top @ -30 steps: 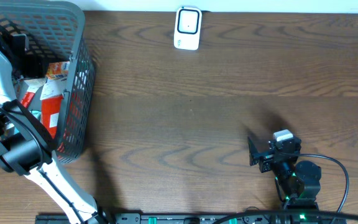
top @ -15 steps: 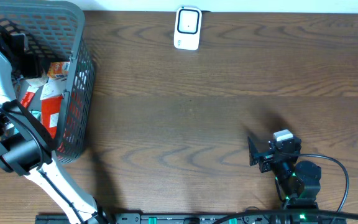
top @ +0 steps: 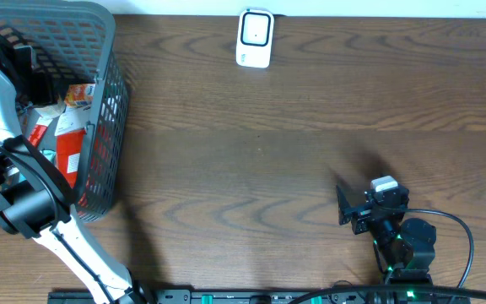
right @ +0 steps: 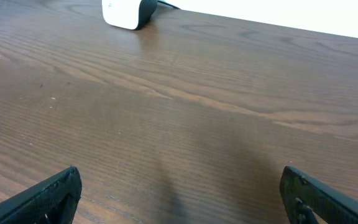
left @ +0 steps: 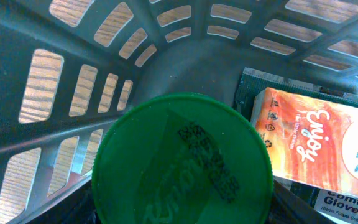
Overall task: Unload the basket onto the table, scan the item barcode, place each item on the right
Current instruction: 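Close the left gripper on the green-capped Knorr container, then lift the green-capped container out of the basket with the left gripper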
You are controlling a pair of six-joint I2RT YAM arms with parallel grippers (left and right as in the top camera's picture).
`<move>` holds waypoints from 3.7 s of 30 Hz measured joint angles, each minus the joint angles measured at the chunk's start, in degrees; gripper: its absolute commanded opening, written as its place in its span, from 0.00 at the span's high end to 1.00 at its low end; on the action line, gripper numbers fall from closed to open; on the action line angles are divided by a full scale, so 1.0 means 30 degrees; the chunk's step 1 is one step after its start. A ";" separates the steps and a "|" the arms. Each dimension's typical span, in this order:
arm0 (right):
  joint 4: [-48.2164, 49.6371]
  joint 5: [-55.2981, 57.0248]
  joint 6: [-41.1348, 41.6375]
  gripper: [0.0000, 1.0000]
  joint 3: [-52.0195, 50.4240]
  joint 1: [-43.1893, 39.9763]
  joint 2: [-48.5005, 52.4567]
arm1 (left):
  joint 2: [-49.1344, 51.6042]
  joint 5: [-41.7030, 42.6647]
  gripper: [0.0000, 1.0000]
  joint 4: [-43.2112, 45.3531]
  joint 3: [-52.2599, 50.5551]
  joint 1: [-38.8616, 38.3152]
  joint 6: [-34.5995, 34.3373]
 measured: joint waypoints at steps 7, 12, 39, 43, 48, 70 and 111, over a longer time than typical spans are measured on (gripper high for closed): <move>0.0000 0.0000 0.0007 0.01 0.0000 0.0000 0.0000 | -0.0146 0.0007 0.72 -0.0080 -0.0007 0.0000 -0.0262; 0.0000 0.0000 0.0007 0.01 0.0000 0.0000 0.0000 | -0.0525 0.0015 0.72 -0.0124 -0.0007 0.0000 -0.0568; 0.0000 0.0000 0.0007 0.01 0.0000 0.0000 0.0000 | -0.3621 0.0015 0.72 -0.0240 -0.0007 -0.0335 -0.1144; 0.0000 0.0000 0.0000 0.01 0.0000 0.0000 0.0000 | -0.4408 0.0022 0.72 -0.0240 -0.0007 -0.0503 -0.1144; 0.0000 0.0000 0.0007 0.01 0.0000 0.0000 0.0000 | -0.5173 0.0015 0.72 -0.0255 -0.0007 -0.0554 -0.1144; 0.0000 0.0000 0.0000 0.01 0.0000 0.0000 0.0000 | -0.5668 0.0248 0.72 -0.0743 -0.0007 -0.0554 -0.1588; 0.0000 0.0000 0.0000 0.01 0.0000 0.0000 0.0000 | -0.9041 0.1953 0.72 -0.0277 -0.0007 -0.1821 -0.2135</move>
